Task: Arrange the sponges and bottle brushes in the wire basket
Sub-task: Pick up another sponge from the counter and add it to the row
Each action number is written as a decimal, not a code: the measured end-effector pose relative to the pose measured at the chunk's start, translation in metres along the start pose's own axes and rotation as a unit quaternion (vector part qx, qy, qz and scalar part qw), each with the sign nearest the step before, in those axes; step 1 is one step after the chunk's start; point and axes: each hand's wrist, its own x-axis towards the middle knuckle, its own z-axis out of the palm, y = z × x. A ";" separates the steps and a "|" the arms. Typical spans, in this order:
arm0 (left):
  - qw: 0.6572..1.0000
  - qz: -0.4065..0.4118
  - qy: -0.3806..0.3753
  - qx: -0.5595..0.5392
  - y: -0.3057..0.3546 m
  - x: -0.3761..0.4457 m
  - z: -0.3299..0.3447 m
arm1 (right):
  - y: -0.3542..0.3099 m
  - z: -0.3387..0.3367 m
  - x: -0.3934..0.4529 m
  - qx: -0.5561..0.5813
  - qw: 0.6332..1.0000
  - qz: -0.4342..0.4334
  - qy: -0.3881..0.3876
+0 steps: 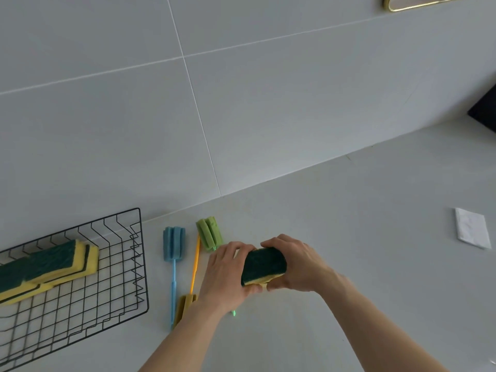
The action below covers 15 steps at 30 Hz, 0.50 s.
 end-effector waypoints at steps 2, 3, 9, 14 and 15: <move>1.000 -0.001 -0.012 0.009 -0.004 0.001 0.002 | 0.000 0.005 0.000 -0.014 1.000 -0.006 0.014; 1.000 -0.001 -0.013 0.012 -0.006 0.000 0.002 | -0.001 0.008 0.000 -0.017 0.999 -0.013 0.023; 0.999 -0.009 -0.042 0.029 -0.021 0.001 -0.002 | -0.003 0.025 -0.001 -0.020 0.998 -0.027 0.045; 0.997 -0.023 -0.063 0.023 -0.023 0.002 0.002 | -0.003 0.034 0.000 -0.012 0.998 -0.028 0.047; 0.997 -0.024 -0.063 0.025 -0.023 0.003 0.003 | -0.002 0.035 0.000 -0.012 0.998 -0.028 0.046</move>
